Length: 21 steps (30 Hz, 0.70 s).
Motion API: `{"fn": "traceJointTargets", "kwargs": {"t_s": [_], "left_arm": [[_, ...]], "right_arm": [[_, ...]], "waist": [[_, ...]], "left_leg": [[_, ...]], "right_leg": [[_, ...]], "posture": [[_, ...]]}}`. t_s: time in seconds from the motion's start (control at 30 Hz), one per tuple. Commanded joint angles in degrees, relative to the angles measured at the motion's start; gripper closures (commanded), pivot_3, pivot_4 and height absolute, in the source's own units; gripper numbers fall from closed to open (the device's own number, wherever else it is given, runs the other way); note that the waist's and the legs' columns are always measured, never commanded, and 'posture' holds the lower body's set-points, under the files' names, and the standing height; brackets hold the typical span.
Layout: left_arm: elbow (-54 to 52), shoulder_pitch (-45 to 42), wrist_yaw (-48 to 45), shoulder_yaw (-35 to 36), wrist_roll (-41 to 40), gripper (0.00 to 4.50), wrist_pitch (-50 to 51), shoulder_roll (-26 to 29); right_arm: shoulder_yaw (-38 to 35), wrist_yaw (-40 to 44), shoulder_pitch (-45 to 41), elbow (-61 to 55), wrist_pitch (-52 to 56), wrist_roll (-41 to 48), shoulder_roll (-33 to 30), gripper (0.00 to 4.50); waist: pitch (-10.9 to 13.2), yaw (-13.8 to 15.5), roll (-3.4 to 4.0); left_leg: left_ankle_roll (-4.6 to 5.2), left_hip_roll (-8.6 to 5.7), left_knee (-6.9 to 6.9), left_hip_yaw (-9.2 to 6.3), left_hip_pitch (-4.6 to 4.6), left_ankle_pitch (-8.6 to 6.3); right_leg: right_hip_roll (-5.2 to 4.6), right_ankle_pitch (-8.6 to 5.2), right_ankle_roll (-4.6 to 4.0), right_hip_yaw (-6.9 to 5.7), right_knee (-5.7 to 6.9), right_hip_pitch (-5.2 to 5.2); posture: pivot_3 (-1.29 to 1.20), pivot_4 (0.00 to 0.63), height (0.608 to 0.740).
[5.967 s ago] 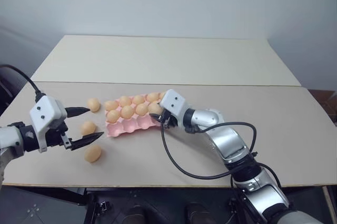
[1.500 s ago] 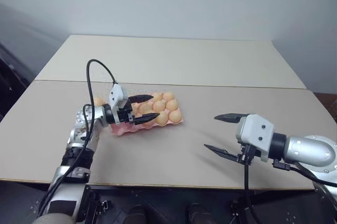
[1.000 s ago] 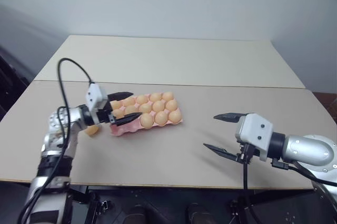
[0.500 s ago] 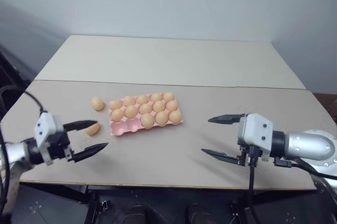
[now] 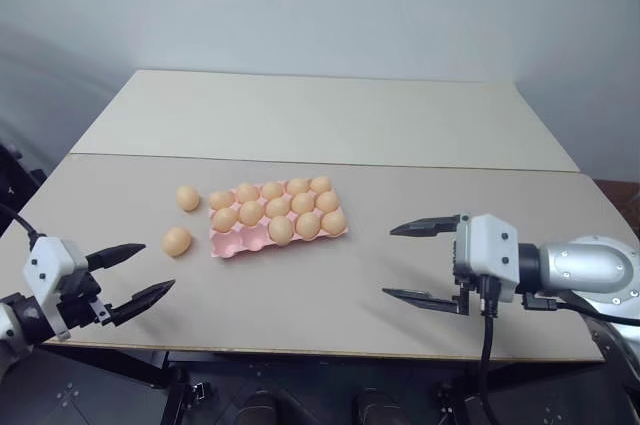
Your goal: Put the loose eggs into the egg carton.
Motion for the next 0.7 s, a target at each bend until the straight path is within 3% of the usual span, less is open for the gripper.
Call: {"fn": "traceJointTargets", "kwargs": {"t_s": [0.03,0.27,0.7], "left_arm": [[2.1,-4.5,6.3,-3.0,4.1,0.14,-0.7,-0.8],[8.7,-17.6,14.0,-10.9,10.3,0.14,1.1,-0.5],[20.5,-28.0,16.0,-20.6,14.8,0.14,4.7,-1.4]], "right_arm": [[-0.4,-0.2,-1.4,-0.5,-0.9,-0.4,-0.6,0.00],[-0.6,-1.2,-1.0,-1.2,-0.2,-1.5,-1.0,0.00],[-2.9,-4.2,1.7,-4.1,1.9,-1.4,-1.8,0.00]], "waist": [[0.0,0.1,0.00],[0.0,0.1,-0.05],[0.0,0.1,-0.04]], "left_leg": [[0.00,0.00,0.00,0.00,0.02,0.00],[0.01,-0.02,0.01,-0.02,-0.06,-0.01],[0.02,-0.03,0.00,-0.01,-0.09,-0.01]], "right_leg": [[0.00,0.00,0.00,0.00,0.01,0.01],[-0.01,0.01,0.01,-0.01,-0.08,-0.01],[0.00,0.00,0.01,0.00,0.00,-0.06]], "posture": [[0.00,0.150,0.740],[0.00,0.150,0.740],[0.00,0.150,0.740]]}}
